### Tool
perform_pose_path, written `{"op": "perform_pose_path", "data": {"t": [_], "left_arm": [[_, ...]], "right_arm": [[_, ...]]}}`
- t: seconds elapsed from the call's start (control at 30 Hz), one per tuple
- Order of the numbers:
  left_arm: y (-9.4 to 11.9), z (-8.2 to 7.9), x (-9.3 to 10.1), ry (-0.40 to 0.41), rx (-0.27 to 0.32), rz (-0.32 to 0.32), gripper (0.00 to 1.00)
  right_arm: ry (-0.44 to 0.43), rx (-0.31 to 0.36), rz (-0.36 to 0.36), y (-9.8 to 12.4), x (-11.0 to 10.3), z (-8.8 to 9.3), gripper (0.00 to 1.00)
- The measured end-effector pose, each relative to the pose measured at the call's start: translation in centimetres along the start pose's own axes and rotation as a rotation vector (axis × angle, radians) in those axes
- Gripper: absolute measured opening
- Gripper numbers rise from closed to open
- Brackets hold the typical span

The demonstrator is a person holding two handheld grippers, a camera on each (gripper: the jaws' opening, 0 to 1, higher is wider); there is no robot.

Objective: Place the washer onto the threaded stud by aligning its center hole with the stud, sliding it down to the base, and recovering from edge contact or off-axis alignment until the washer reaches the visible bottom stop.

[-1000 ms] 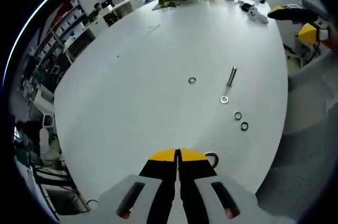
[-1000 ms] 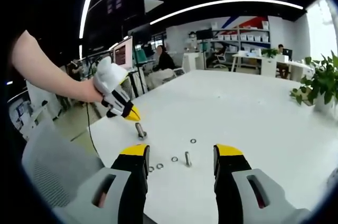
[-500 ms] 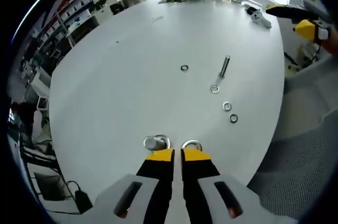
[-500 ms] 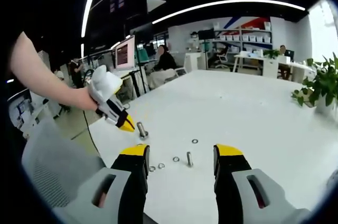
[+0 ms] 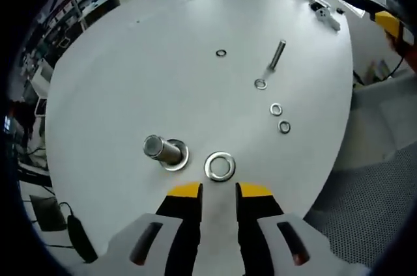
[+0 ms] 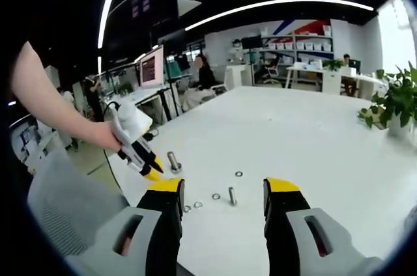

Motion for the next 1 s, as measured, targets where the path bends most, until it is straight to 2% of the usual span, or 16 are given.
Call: {"op": "perform_pose_path", "data": {"t": [0.13, 0.6, 0.83, 0.9, 0.93, 1.0], "left_arm": [[-0.7, -0.4, 0.1, 0.013, 0.003, 0.006, 0.23], [-2.3, -1.3, -0.1, -0.004, -0.038, 0.016, 0.26], [-2.5, -1.4, -0.4, -0.002, -0.056, 0.02, 0.26], [-2.7, -1.1, -0.4, -0.024, -0.088, 0.014, 0.25], [-2.6, -1.2, -0.4, -0.06, -0.092, -0.003, 0.23], [-2.6, -1.2, -0.4, -0.054, -0.093, -0.001, 0.22]], "right_arm": [[-0.006, 0.002, 0.004, 0.0, 0.1, 0.0, 0.51], [-0.012, 0.002, 0.013, 0.0, 0.4, 0.0, 0.51], [-0.005, 0.002, 0.013, 0.0, 0.3, 0.0, 0.51], [-0.003, 0.002, 0.013, 0.1, 0.3, 0.0, 0.51], [-0.002, 0.002, 0.013, 0.1, 0.3, 0.0, 0.51], [-0.001, -0.001, 0.014, 0.0, 0.3, 0.1, 0.51]]}}
Point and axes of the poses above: the point that each gripper's makers call its tool centre point, and the gripper's own axes: y roughly backward along the fingers, x roughly to its right, z roughly out of its underside, the point moved 6 cm from there along y, roughly backward along the fingers, and after that the axes turned 14 degrees about z, right-handed, at the moved point
